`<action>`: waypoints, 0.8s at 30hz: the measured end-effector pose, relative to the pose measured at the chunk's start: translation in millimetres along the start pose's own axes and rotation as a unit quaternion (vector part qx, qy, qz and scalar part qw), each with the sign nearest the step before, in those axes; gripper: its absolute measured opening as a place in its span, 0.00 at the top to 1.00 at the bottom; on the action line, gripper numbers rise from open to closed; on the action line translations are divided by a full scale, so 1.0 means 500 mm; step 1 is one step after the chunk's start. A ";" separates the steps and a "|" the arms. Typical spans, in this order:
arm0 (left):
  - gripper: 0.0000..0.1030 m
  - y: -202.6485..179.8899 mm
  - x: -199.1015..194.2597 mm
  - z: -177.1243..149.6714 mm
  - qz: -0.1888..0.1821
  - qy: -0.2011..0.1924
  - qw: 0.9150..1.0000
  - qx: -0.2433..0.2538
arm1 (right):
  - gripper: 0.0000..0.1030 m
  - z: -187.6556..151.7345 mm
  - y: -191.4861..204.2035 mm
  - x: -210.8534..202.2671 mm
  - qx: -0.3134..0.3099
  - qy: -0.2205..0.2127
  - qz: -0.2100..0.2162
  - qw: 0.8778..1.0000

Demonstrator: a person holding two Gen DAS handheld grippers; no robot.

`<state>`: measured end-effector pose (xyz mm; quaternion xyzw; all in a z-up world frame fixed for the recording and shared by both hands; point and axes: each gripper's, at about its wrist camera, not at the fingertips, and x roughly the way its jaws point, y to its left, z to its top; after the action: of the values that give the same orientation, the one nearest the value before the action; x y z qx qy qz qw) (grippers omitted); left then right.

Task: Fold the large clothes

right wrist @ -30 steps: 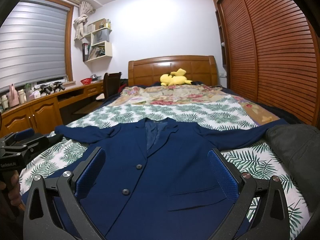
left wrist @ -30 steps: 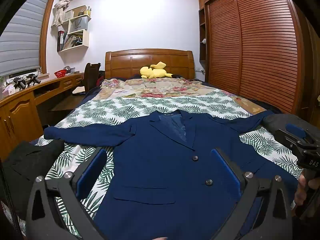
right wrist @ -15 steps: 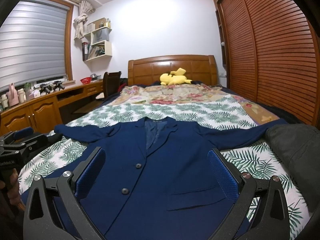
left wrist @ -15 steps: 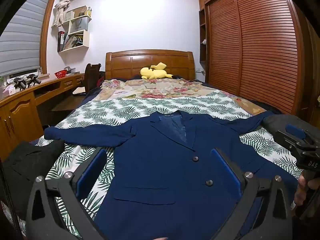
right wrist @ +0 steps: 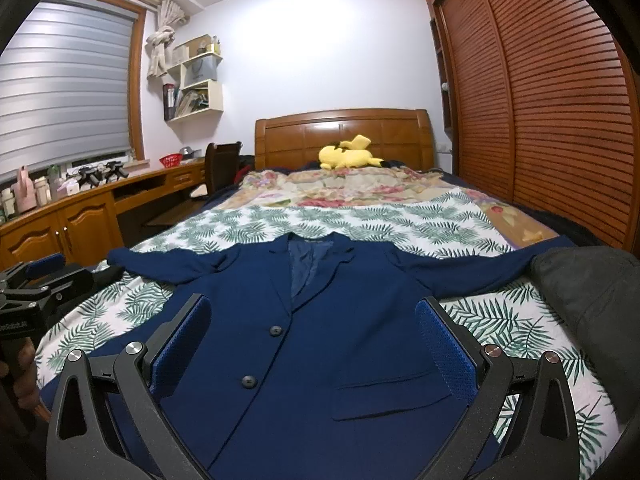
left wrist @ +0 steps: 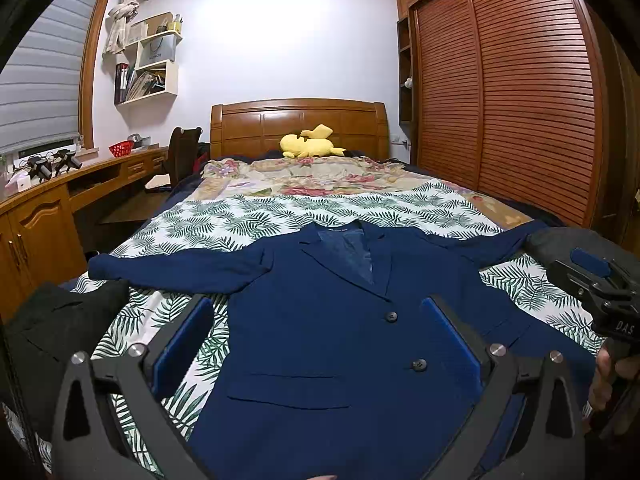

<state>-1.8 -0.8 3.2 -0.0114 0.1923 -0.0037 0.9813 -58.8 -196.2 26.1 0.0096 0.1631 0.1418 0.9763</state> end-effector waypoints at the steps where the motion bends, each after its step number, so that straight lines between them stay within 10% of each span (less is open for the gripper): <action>1: 0.00 0.000 0.000 0.000 0.000 -0.001 1.000 0.000 | 0.00 0.000 0.000 0.000 0.000 0.000 0.000 1.000; 24: 0.00 0.000 0.002 -0.001 0.000 -0.001 1.000 0.000 | 0.00 -0.008 -0.011 0.009 -0.001 0.001 -0.001 1.000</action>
<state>-0.9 -1.1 2.5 -0.0111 0.1918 -0.0034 0.9814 -54.7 -200.3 20.4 0.0083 0.1639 0.1412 0.9763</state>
